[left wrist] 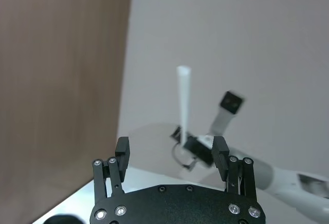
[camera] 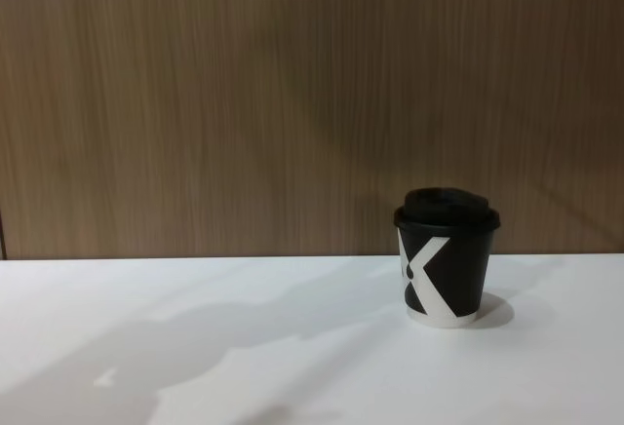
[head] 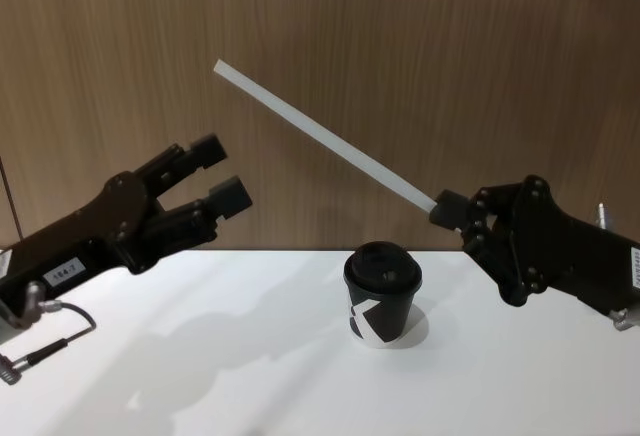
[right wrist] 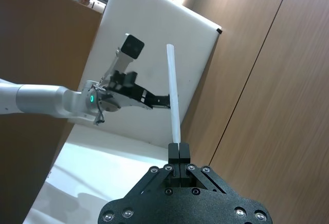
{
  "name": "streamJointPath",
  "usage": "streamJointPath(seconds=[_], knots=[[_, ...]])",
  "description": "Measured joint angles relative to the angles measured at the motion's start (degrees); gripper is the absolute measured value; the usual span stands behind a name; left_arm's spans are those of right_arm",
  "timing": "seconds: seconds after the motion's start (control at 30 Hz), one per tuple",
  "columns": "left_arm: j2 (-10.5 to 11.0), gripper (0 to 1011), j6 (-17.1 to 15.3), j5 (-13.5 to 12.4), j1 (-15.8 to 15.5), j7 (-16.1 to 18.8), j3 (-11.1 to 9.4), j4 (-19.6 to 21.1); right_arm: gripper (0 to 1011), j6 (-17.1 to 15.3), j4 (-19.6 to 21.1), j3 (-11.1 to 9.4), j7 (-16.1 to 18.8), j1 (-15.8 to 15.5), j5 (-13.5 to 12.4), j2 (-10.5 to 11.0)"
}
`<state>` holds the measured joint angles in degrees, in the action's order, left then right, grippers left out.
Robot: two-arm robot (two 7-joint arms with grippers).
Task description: Pick up the straw with one hand, pass it to the other hand, and insert it into the cup.
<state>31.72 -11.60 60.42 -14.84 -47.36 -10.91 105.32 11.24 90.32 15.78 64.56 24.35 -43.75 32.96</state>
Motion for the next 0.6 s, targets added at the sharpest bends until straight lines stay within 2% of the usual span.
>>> streamJointPath(seconds=[0.27,0.6], knots=[[-0.1,1003,0.2,2.3,-2.0,-5.2,-1.0,-0.6,6,0.0,0.0,0.0,0.0,0.0,0.0,0.0],[-0.9,1003,1.2,3.1,-3.6,-6.7,-2.1,-1.4,6,0.0,0.0,0.0,0.0,0.0,0.0,0.0]])
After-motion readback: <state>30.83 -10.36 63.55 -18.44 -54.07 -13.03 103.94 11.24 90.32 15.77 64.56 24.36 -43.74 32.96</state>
